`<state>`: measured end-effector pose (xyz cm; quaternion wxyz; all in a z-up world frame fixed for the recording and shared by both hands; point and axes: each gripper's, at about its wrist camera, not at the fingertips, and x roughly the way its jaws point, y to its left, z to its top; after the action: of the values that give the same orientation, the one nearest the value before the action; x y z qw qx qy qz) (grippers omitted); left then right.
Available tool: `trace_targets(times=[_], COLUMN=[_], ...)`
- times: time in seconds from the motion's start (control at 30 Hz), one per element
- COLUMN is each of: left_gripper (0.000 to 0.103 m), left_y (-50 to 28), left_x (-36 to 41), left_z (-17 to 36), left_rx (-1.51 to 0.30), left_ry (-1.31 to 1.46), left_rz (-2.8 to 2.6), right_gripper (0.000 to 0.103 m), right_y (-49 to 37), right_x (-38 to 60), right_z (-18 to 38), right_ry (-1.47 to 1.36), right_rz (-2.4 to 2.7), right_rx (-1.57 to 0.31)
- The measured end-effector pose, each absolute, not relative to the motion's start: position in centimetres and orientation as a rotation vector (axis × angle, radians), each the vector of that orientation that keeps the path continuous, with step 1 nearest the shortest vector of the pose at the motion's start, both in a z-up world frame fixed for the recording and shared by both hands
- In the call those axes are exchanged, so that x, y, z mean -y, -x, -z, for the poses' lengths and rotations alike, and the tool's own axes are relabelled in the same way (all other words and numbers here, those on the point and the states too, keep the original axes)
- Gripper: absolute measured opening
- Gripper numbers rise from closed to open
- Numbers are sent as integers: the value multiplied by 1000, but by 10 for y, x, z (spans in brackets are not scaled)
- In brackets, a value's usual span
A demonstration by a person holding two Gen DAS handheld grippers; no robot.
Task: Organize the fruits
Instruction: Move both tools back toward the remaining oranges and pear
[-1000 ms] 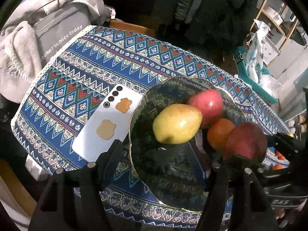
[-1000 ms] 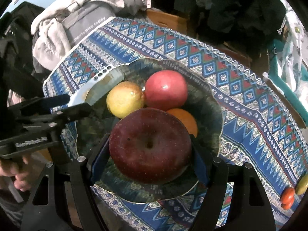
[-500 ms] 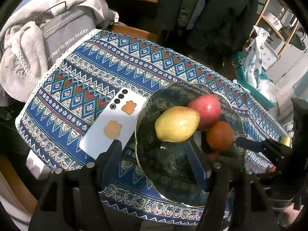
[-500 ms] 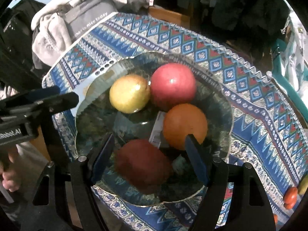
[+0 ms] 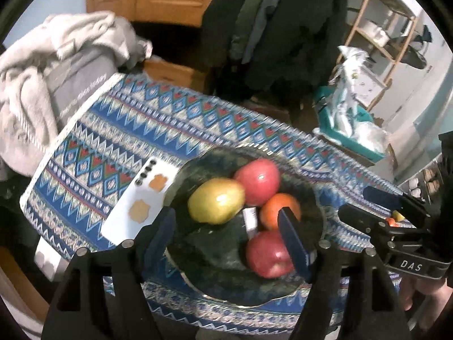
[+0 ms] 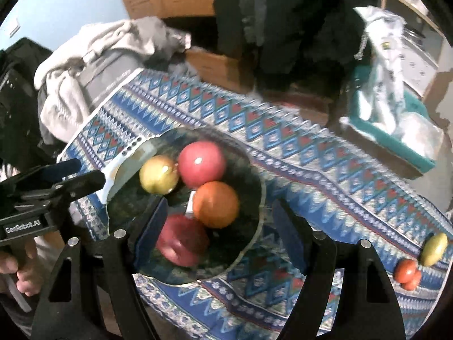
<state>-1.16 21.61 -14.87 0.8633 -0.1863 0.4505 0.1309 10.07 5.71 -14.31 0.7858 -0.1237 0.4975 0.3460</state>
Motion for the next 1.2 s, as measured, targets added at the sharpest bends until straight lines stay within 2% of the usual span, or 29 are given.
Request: trace_targets(times=[0.23, 0.6, 0.67, 0.8, 1.2], left_gripper=[82, 82, 86, 87, 90], left_y=[0, -14, -15, -14, -29], left_x=[-179, -120, -109, -92, -42], left_z=[118, 84, 75, 63, 53], left_rx=[-885, -824, -805, -772, -764], left_ry=[341, 262, 247, 216, 155], left_rz=[-191, -90, -73, -56, 0], right_gripper=[78, 80, 80, 83, 86], right_y=[-105, -106, -107, -106, -104], right_x=[-17, 57, 71, 102, 172], right_z=[117, 77, 70, 56, 37], right_ry=[242, 153, 138, 107, 68], right_rz=[-656, -543, -520, -475, -361], right_rx=[-1003, -912, -896, -859, -804])
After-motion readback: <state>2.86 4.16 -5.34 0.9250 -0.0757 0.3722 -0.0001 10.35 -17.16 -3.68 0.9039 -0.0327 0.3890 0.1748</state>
